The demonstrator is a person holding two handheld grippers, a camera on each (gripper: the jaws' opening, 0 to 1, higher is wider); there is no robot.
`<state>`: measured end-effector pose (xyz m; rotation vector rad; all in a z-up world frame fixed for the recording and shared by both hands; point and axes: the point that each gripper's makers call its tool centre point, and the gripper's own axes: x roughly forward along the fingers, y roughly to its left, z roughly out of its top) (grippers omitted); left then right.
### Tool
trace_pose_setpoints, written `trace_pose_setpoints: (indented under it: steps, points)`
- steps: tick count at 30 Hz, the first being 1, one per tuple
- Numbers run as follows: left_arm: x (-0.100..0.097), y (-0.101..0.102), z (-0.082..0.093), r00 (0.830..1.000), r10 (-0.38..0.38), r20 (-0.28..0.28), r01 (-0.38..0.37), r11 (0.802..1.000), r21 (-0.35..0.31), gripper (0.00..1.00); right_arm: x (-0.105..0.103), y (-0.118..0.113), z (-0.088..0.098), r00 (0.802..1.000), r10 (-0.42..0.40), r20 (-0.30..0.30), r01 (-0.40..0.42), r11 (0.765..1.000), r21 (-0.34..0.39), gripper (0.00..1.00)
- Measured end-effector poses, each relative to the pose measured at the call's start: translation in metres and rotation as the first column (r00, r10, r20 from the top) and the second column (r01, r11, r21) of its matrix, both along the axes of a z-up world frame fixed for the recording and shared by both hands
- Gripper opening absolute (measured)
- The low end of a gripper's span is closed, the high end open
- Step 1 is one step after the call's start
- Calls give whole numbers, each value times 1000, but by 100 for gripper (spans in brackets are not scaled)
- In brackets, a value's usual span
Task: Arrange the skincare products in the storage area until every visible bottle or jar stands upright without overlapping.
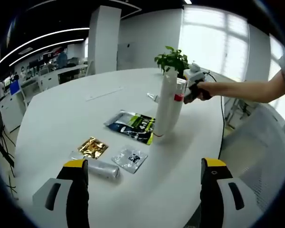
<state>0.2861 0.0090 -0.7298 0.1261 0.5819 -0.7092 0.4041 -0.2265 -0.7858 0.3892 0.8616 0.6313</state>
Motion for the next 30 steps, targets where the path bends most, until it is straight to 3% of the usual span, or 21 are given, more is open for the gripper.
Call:
trace_pose_setpoints:
  steps: [6,9,16,19,30]
  points:
    - [0,-7,11,1000,-18,11,18,1000,-17,90,-14,-9,13,999,-28,23,27,998,50,19]
    - [0,-10,13,999,-27,21,27,1000,-1,90,-18,-13,18,997,-28,71,27,999,23,19]
    - [-1,-20,23,998,-56,32,56,998,0,89,-37,-14,38,994,-32,101,24,997,79,19]
    - [-1,-23,24,997,-67,37,67,998,1,89,-35,-21,41,991,-43,124,32,995,90,19]
    - [-3,-32,35,995,-85,52,86,996,-25,88,-76,-9,78,980,-76,186,42,982,182,19]
